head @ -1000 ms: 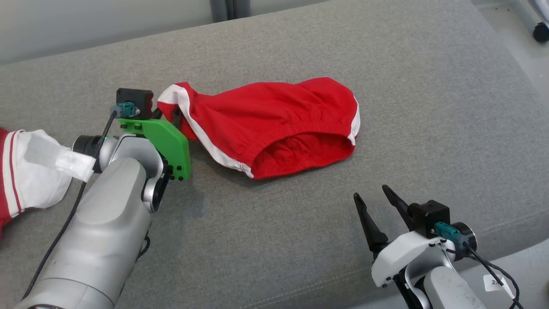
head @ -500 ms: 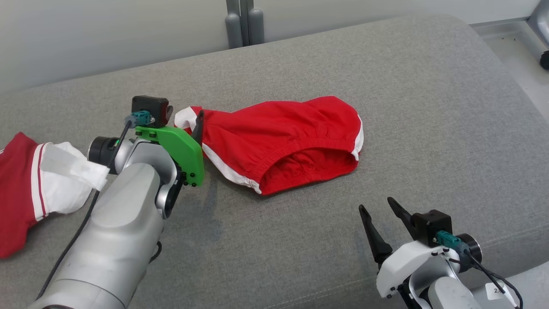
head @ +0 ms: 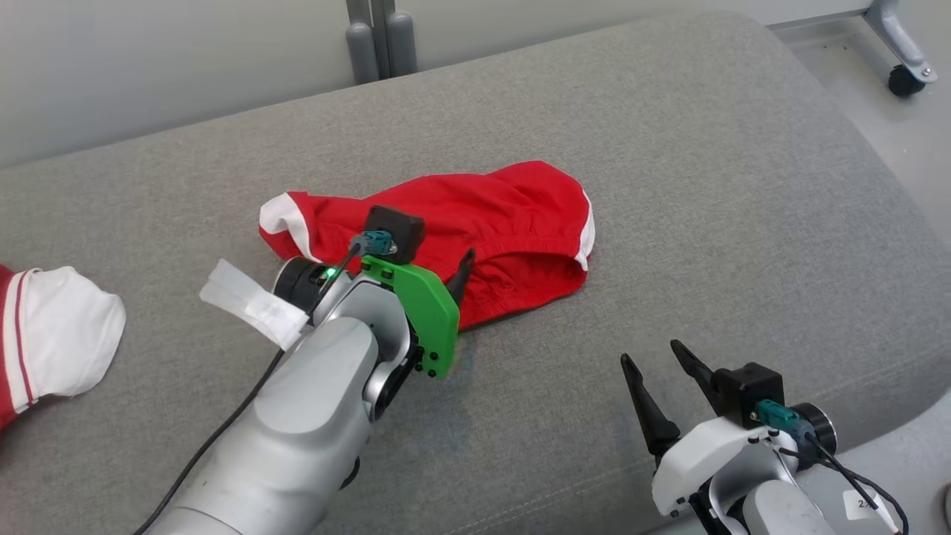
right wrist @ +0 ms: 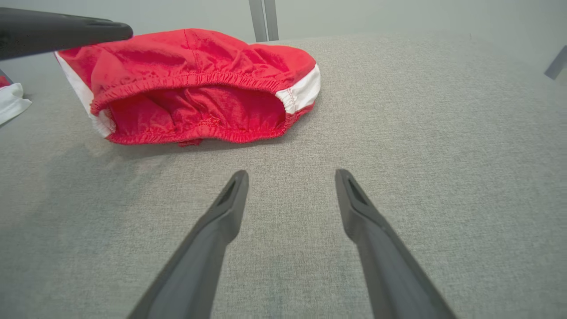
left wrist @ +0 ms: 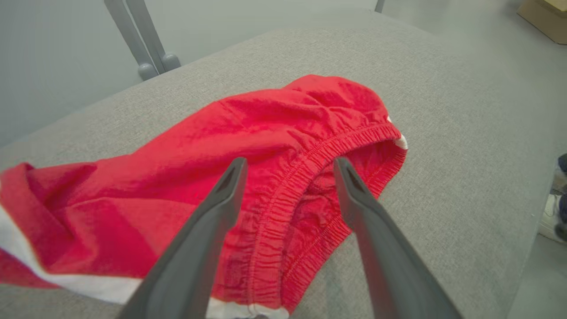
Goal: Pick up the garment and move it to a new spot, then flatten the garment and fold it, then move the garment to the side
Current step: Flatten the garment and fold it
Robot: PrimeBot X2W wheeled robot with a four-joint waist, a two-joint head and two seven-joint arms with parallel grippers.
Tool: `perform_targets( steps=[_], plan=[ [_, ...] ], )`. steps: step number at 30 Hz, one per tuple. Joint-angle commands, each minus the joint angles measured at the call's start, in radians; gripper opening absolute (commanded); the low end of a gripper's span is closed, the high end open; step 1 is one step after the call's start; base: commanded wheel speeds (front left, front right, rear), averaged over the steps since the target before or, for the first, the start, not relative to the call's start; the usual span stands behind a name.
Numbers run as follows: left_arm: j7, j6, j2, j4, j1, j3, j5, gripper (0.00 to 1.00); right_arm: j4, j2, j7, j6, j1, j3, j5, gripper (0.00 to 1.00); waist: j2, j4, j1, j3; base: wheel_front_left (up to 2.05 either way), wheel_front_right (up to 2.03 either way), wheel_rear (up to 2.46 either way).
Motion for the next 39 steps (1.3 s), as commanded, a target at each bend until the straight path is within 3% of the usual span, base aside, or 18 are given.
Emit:
perform_targets(
  steps=[1, 7, 12, 14, 28, 39],
  plan=[
    [0.011, 0.000, -0.007, -0.015, 0.017, -0.014, 0.004, 1.00, -0.004, -0.001, -0.003, 0.000, -0.007, -0.003, 0.001, 1.00, 0.0000, -0.049, 0.0000, 0.042, 0.00, 0.00, 0.00],
    [0.026, 0.027, -0.010, -0.017, -0.007, -0.075, 0.043, 1.00, -0.001, -0.001, -0.020, 0.000, -0.022, -0.014, 0.013, 1.00, 0.0000, -0.099, 0.0000, 0.086, 0.00, 0.00, 0.00],
    [-0.014, 0.078, 0.000, 0.016, -0.040, -0.124, 0.122, 1.00, 0.012, -0.001, -0.035, 0.000, -0.034, -0.015, 0.024, 1.00, 0.0000, -0.114, 0.0000, 0.104, 0.00, 0.00, 0.00],
    [-0.030, 0.077, -0.002, 0.027, -0.047, -0.126, 0.123, 1.00, 0.016, -0.001, -0.040, 0.000, -0.037, -0.015, 0.027, 1.00, 0.0000, -0.113, 0.0000, 0.109, 0.00, 0.00, 0.00],
    [-0.005, 0.086, -0.015, 0.130, -0.097, -0.177, 0.106, 1.00, 0.046, -0.001, -0.058, 0.000, -0.055, -0.017, 0.031, 1.00, 0.0000, -0.076, 0.0000, 0.114, 0.00, 0.00, 0.00],
    [-0.020, 0.097, 0.073, 0.081, -0.021, -0.207, 0.124, 1.00, 0.046, -0.001, -0.055, 0.000, -0.032, -0.047, 0.022, 1.00, 0.0000, 0.009, 0.0000, 0.081, 0.00, 0.00, 0.00]
  ],
)
